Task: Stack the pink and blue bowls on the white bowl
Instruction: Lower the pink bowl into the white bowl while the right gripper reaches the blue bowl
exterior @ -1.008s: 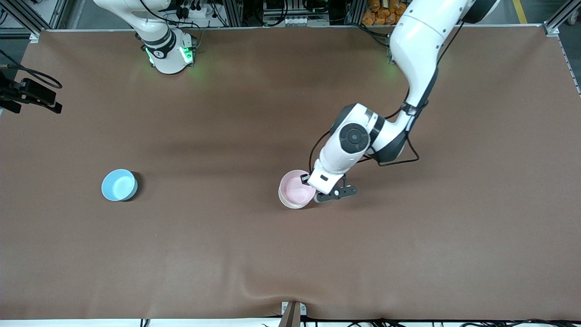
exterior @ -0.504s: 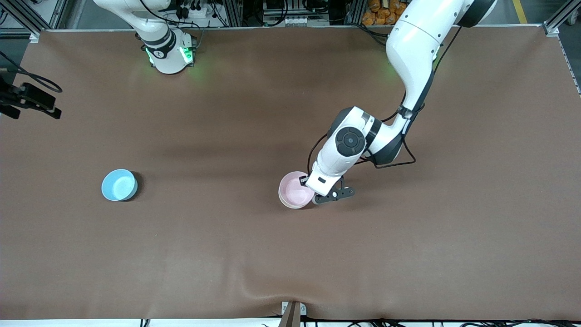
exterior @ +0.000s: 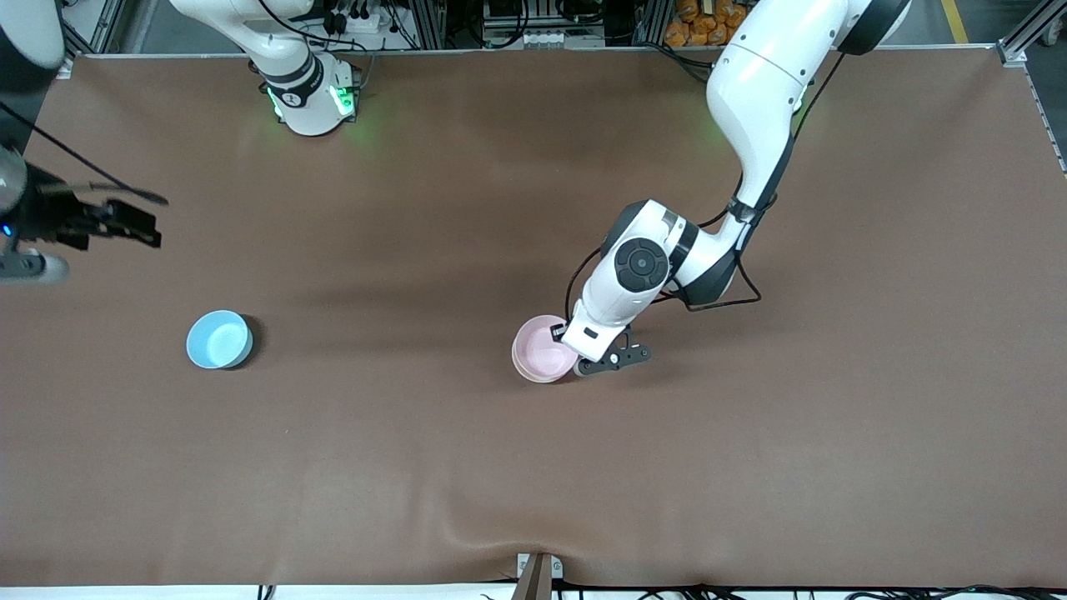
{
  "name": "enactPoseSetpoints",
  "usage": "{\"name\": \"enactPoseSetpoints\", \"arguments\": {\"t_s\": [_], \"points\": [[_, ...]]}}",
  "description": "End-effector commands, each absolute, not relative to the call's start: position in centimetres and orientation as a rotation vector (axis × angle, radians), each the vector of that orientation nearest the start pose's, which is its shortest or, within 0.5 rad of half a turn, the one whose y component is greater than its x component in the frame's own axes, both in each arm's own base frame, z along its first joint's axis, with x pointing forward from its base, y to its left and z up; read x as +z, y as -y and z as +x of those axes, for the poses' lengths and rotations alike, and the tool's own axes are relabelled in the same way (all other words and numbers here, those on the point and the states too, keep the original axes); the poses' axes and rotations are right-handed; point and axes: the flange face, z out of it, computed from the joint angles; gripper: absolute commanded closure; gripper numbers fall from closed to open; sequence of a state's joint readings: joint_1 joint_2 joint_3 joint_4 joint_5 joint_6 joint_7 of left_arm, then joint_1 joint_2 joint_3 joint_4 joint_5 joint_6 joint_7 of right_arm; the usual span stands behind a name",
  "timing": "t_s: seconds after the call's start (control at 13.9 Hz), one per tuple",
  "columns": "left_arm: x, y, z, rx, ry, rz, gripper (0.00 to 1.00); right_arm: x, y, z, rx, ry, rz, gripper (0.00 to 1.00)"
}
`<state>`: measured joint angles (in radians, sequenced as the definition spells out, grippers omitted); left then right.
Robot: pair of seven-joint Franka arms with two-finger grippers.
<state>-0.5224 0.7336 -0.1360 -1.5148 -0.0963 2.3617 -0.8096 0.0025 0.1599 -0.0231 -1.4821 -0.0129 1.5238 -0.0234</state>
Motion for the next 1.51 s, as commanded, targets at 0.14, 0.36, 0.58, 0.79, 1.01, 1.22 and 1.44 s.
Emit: {"name": "enactPoseSetpoints", "arguments": {"t_s": [0.14, 0.36, 0.58, 0.79, 1.01, 1.22, 1.44], "points": [[23.5, 43.4, 59.0, -0.015, 0.436, -3.329, 1.00, 48.4, 8.0, 63.4, 0.288, -0.146, -3.141, 0.00], [23.3, 43.5, 59.0, -0.029, 0.437, -3.335, 1.00, 42.0, 12.2, 65.3, 0.299, -0.092, -3.132, 0.00], [23.1, 43.6, 58.9, -0.023, 0.443, -3.336, 0.87, 35.2, 14.8, 65.3, 0.346, -0.033, -3.100, 0.00], [23.2, 43.7, 58.9, -0.021, 0.460, -3.336, 0.27, 31.3, 16.3, 65.1, 0.360, -0.029, -3.090, 0.00], [24.0, 43.9, 58.9, -0.032, 0.469, -3.340, 0.07, 27.4, 16.5, 64.4, 0.424, -0.010, -3.063, 0.00], [25.7, 44.0, 59.0, -0.068, 0.445, -3.350, 0.00, 23.7, 15.5, 62.5, 0.387, 0.012, -3.075, 0.00], [29.0, 42.4, 59.5, -0.084, 0.405, -3.305, 0.00, 22.1, 16.4, 61.0, 0.398, 0.057, -3.061, 0.00]]}}
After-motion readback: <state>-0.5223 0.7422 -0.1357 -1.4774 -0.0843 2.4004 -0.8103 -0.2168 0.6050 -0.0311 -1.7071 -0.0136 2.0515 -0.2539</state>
